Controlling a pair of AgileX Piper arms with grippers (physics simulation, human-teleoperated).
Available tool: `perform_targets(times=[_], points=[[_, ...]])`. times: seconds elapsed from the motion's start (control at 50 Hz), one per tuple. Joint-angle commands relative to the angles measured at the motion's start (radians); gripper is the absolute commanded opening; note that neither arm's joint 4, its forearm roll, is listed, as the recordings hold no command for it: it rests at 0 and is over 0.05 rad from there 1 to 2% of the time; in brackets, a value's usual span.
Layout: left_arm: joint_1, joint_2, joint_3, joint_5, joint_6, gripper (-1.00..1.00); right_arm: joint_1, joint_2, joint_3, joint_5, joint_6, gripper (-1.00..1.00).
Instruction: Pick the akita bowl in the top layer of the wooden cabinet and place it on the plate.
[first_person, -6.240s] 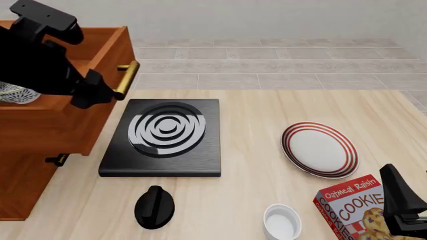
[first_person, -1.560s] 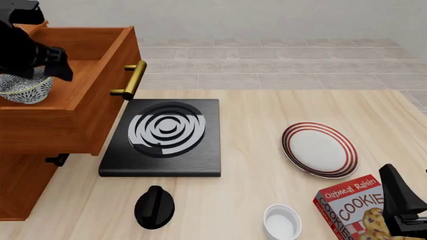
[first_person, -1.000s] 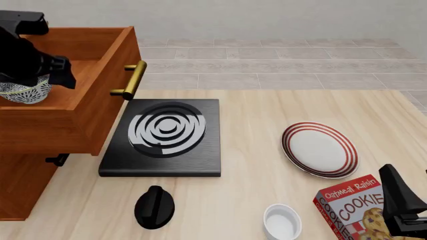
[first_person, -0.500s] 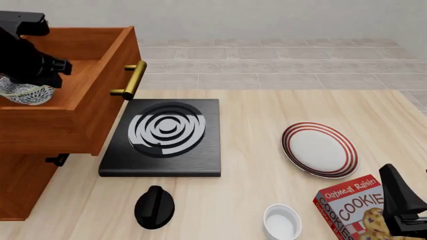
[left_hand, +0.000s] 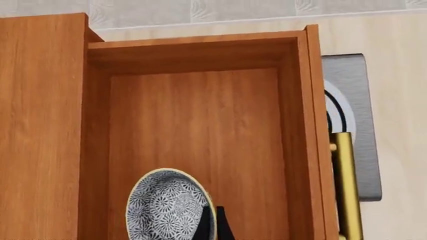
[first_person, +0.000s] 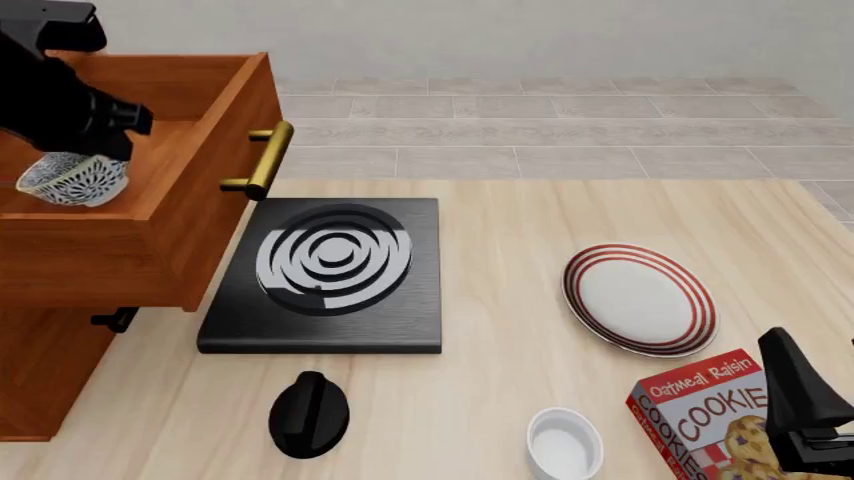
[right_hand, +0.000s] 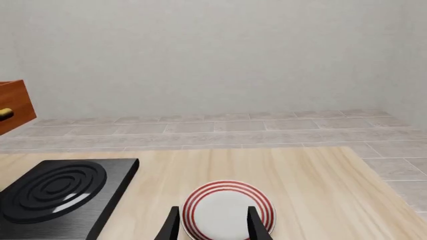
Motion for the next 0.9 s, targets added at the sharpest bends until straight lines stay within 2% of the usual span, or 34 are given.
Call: perform_targets(times=[0.02,0.14,0.58,0.9], points=[[-0.018,-0.007,-0.027,0.018,0.006,-1.00,0.000,0.000,0.000,-0.001,0.000,1.00],[-0.022,-0.017,-0.066,0.041,0.010,-1.00,0.000,0.000,0.000,-0.001,-0.001,1.00],[-0.056,-0.053,-0.114,0.074,0.009,-1.00,0.000,0.000,-0.001,-0.001,-0.001,1.00],[-0.097,-0.029,-0.239,0.103,0.002,-1.00,-0.001,0.000,-0.001,-0.002,-0.001,1.00]])
